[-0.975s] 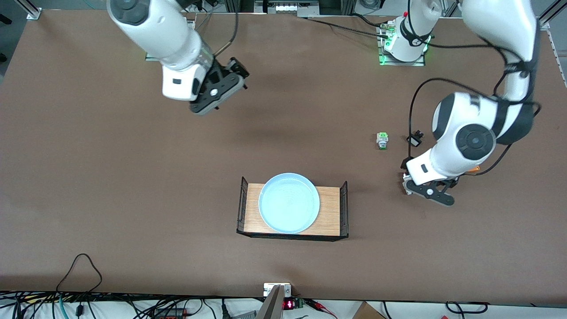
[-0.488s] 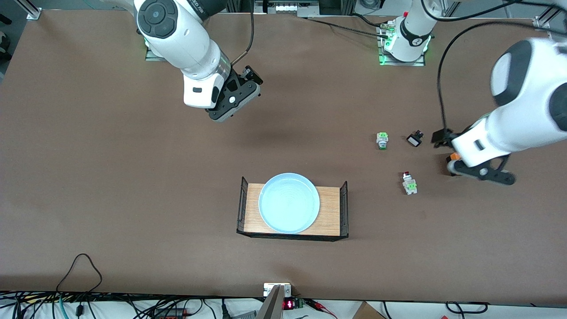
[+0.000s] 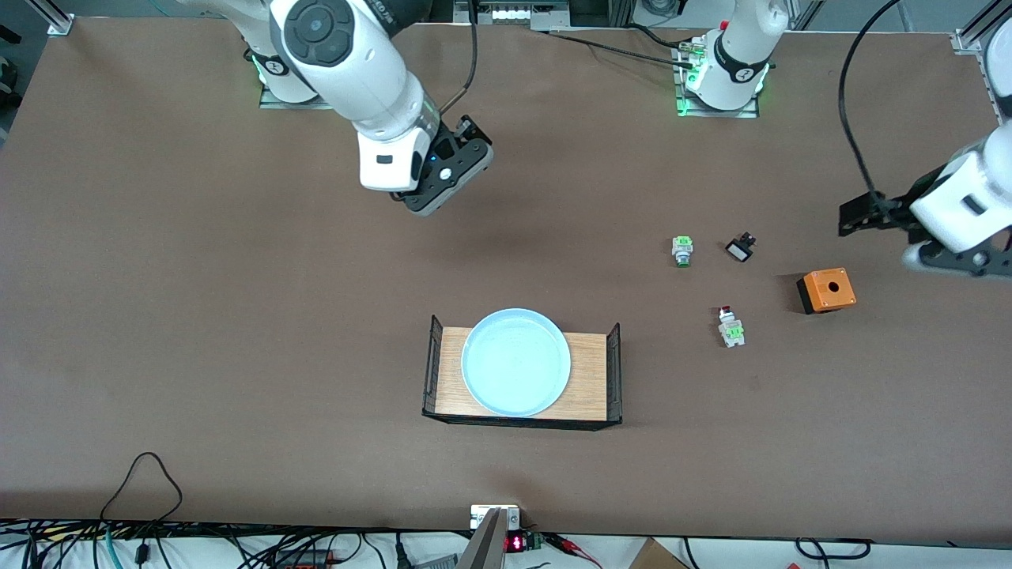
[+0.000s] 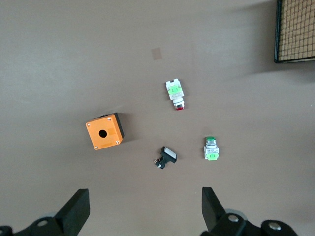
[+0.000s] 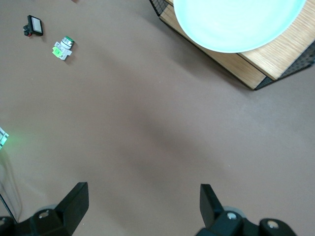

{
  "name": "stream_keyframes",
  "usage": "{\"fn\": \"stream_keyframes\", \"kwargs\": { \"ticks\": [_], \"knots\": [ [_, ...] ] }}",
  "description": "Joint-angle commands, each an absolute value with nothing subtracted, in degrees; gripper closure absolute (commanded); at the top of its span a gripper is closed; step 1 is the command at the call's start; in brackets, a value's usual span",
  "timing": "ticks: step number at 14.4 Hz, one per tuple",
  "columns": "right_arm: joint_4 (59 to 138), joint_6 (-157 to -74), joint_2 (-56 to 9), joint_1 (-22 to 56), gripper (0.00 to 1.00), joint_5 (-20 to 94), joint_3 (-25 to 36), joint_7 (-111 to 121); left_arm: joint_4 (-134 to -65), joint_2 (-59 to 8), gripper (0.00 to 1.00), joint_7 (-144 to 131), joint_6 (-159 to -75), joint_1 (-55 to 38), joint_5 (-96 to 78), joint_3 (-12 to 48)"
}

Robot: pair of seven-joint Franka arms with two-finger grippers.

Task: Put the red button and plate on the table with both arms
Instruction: 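Move the right gripper to the plate rim in the tray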

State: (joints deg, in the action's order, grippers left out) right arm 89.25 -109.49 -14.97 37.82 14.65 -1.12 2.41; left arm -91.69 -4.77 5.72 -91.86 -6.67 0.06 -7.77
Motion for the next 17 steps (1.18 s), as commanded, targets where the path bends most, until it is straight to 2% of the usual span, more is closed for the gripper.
{"fn": "stream_keyframes", "kwargs": {
  "ticks": [1, 7, 15, 17],
  "knots": [
    [87.63, -110.65, -16.87, 38.23, 0.00, 15.29, -0.61, 3.78, -104.67, 4.65, 0.00, 5.97, -99.13, -2.82, -1.23, -6.15],
    [85.61, -117.50, -21.17, 40.87, 0.00, 15.38, -0.62, 17.21, -103.19, 5.02, 0.00, 10.46, -97.91, -1.05, -0.44, -4.31],
    [84.90, -118.47, -23.99, 39.64, 0.00, 15.38, 0.09, 20.12, -102.04, 4.57, 0.00, 10.63, -95.01, -0.88, -0.44, -4.83],
    [84.81, -122.93, -24.96, 39.03, 0.00, 15.21, 0.09, 21.88, -101.08, 4.40, 0.00, 10.63, -95.01, -0.88, -0.44, -4.83]
  ]
}}
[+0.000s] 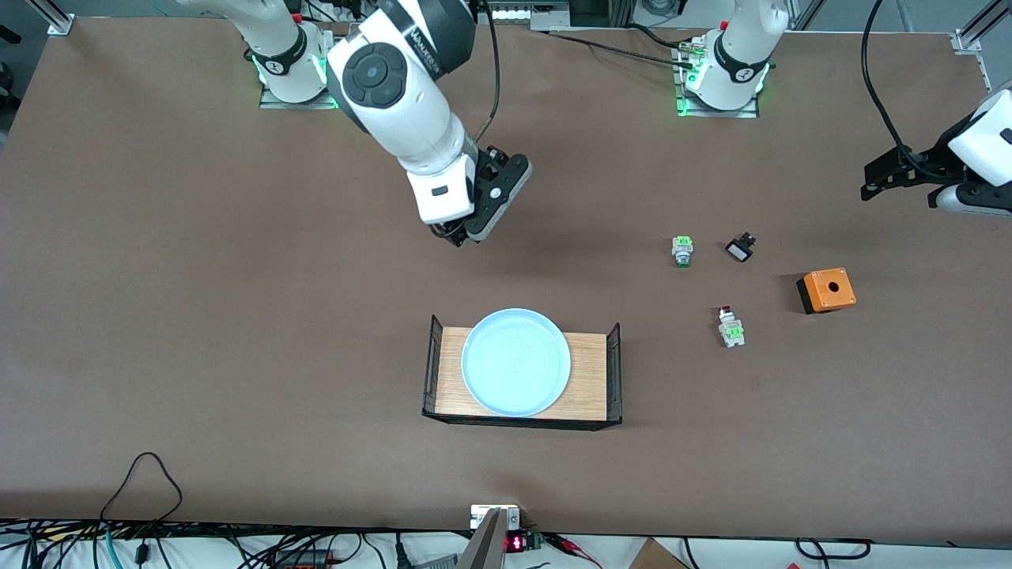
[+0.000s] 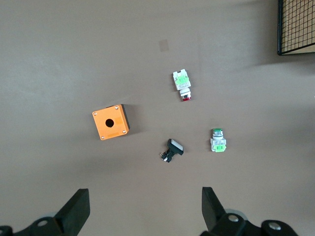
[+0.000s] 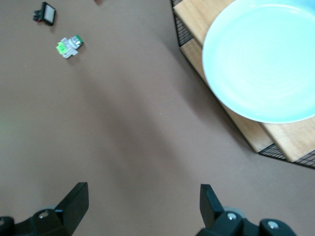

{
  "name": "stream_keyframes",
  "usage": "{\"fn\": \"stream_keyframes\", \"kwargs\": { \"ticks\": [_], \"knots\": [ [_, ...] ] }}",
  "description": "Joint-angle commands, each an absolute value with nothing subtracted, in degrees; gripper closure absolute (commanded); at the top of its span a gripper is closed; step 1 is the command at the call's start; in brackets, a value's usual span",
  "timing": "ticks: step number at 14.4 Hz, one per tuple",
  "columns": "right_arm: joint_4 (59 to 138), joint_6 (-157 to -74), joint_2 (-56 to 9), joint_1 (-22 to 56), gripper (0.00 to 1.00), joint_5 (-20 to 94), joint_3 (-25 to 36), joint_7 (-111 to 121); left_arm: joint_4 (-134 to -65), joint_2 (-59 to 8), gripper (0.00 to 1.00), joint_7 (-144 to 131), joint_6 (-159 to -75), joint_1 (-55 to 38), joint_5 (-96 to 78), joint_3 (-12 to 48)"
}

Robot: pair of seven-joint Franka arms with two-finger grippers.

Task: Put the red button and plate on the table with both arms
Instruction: 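Move the right gripper to the plate rim in the tray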

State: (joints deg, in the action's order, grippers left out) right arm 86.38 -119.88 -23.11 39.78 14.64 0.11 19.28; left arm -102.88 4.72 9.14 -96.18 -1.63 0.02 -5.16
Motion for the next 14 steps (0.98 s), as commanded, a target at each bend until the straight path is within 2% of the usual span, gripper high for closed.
{"fn": "stream_keyframes", "kwargs": {
  "ticks": [1, 7, 10, 14],
  "knots": [
    [84.81, -125.48, -25.66, 38.94, 0.00, 14.94, 0.17, 22.84, -100.90, 4.31, 0.00, 10.63, -95.01, -0.88, -0.44, -4.75],
    [84.90, -127.53, -26.89, 38.94, 0.00, 15.56, 0.09, 20.67, -100.90, 4.22, 0.00, 10.63, -95.01, -0.88, -0.44, -4.48],
    [84.90, -127.44, -26.89, 38.85, 0.00, 15.38, 0.35, 7.35, -100.81, 4.22, 0.00, 10.55, -95.10, -0.88, -0.44, -4.48],
    [84.90, -127.44, -26.89, 38.85, 0.00, 15.47, 4.38, -15.50, -100.81, 4.22, 0.00, 10.55, -95.18, -0.88, -0.44, -4.48]
  ]
}}
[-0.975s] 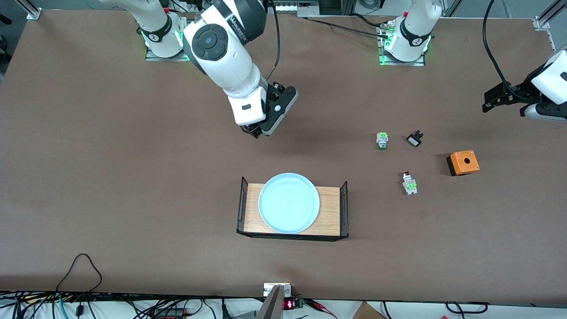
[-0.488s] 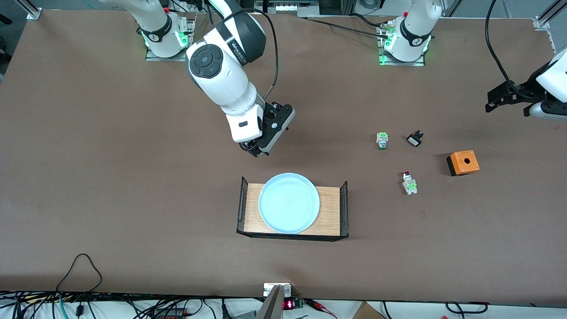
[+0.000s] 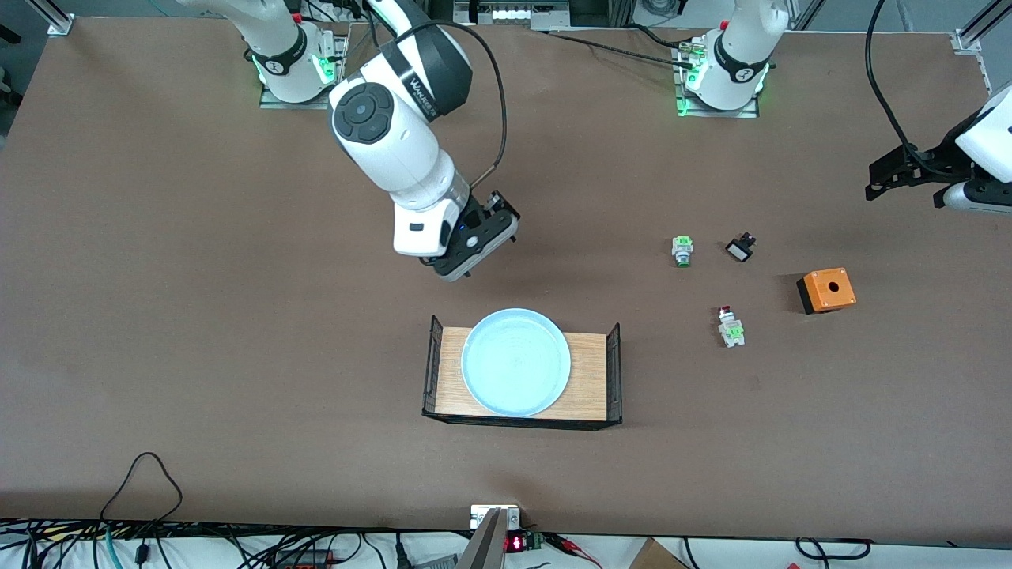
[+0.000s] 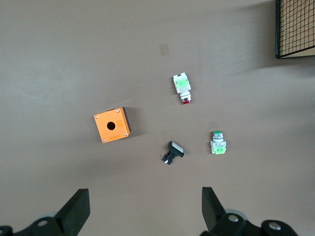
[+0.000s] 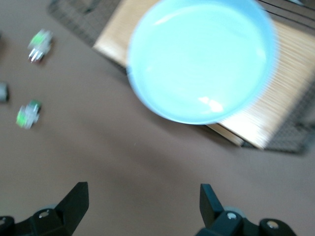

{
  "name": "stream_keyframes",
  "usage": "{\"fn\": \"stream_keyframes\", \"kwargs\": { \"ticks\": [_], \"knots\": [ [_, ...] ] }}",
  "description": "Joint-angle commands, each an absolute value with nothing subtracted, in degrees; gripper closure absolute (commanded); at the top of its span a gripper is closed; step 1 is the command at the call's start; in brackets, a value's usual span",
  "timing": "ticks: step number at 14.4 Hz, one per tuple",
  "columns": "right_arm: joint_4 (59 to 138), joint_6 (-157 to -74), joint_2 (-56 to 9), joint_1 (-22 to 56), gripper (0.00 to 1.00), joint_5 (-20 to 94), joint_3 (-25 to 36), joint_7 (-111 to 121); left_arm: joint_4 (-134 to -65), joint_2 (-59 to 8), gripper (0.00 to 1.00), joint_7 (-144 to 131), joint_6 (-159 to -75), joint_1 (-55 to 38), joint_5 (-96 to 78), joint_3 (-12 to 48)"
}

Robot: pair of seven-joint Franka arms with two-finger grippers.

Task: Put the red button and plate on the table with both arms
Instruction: 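Move the right gripper to the plate rim in the tray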

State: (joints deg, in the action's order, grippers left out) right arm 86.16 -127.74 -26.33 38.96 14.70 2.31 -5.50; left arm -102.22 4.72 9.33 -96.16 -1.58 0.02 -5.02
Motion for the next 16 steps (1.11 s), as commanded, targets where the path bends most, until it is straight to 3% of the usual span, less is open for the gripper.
{"fn": "stream_keyframes", "kwargs": {
  "ticks": [1, 13, 16],
  "knots": [
    [84.90, -127.44, -26.98, 38.76, 0.00, 15.56, 5.61, -19.91, -100.81, 4.13, 0.00, 10.55, -95.19, -0.88, -0.44, -4.48],
    [82.36, -129.11, -29.96, 37.09, 0.00, 25.31, 6.86, -62.38, -100.81, 4.13, 0.00, 10.55, -95.19, -0.88, -0.44, -4.48],
    [82.27, -133.48, -31.98, 37.53, 0.00, 28.20, 6.86, -68.79, -100.81, 4.13, 0.00, 10.55, -95.19, -0.88, -0.44, -4.48]
  ]
}}
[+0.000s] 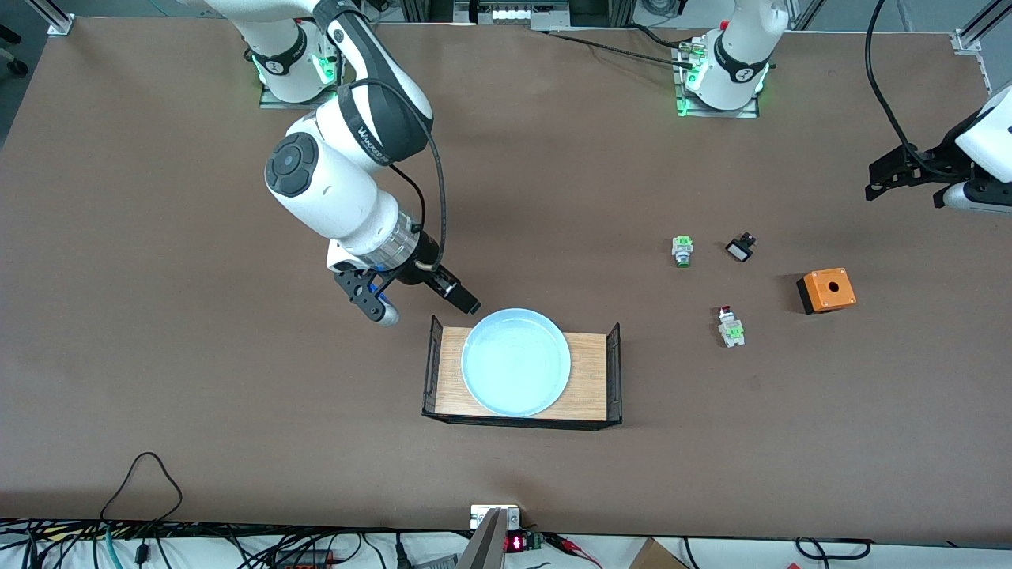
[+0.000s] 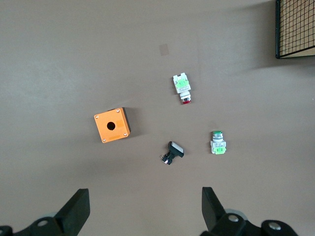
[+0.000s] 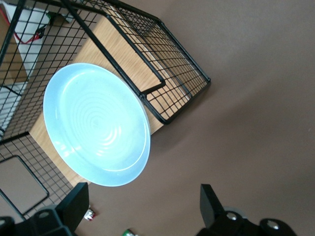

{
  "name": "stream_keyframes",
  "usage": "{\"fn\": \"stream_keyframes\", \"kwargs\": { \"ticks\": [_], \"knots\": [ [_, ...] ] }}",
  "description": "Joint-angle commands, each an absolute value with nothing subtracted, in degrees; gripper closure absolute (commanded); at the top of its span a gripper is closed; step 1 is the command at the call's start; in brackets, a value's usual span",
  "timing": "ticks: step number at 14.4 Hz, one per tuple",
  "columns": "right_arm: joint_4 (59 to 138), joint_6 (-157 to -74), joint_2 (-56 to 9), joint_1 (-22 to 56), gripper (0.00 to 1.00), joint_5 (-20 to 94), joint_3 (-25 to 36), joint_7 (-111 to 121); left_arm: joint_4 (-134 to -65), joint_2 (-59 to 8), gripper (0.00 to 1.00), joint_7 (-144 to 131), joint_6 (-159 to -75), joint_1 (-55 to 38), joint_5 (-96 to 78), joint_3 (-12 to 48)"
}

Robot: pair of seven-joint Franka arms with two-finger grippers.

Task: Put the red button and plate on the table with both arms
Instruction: 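Move the right gripper to the plate rim in the tray, then close the right gripper on the plate rim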

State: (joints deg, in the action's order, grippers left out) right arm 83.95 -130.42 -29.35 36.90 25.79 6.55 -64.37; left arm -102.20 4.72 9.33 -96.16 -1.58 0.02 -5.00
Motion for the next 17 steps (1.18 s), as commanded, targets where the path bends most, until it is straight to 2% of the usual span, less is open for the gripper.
{"fn": "stream_keyframes", "kwargs": {
  "ticks": [1, 4, 17],
  "knots": [
    [82.27, -135.85, -32.86, 37.88, 0.00, 28.56, 6.86, -70.99, -100.81, 4.13, 0.00, 10.55, -95.19, -0.88, -0.44, -4.48],
    [81.57, -138.78, -34.89, 38.32, 0.00, 28.65, 6.86, -76.63, -100.81, 4.13, 0.00, 10.55, -95.27, -0.88, -0.44, -4.48],
    [78.75, -139.91, -40.08, 38.85, 0.00, 29.53, 6.77, -79.45, -100.81, 4.04, 0.00, 10.63, -95.19, -0.79, -0.44, -4.48]
  ]
}}
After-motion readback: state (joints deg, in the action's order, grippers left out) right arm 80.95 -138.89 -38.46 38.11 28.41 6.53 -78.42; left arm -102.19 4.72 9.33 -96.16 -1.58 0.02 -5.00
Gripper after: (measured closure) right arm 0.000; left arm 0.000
